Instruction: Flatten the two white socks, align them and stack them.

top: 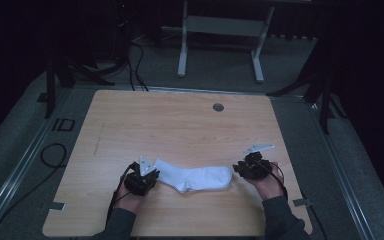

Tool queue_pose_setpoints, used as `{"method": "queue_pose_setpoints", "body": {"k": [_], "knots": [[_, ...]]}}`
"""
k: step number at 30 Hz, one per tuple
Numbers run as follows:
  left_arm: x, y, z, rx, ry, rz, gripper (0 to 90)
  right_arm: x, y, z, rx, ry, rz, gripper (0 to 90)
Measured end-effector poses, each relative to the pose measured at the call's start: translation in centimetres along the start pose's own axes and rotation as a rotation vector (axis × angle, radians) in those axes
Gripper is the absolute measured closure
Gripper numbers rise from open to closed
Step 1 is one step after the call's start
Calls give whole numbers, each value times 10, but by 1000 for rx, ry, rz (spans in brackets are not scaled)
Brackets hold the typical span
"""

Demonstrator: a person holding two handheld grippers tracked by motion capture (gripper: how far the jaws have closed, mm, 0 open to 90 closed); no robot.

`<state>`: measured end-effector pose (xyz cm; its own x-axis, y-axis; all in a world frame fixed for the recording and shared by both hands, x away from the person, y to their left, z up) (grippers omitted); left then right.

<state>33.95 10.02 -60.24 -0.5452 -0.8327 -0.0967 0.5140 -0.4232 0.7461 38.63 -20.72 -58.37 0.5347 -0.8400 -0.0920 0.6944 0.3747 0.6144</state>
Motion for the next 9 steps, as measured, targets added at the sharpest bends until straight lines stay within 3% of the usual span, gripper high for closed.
{"method": "queue_pose_setpoints", "body": {"k": [4, 9], "knots": [[-6, 5, 7, 34, 11, 8, 809, 8, 0, 1, 11, -12, -23, 663], [-19, 4, 12, 41, 38, 34, 809, 15, -3, 1, 9, -20, -36, 658]]}}
Point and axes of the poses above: each handheld gripper's, and its own axes: z roughly backward along the jaws, y roughly out of its top, x roughly to its right, the point moved 9 cm from there along -z, roughly forward along the jaws, and after that the axes turned 4 degrees about -z, right-handed, at the moved point
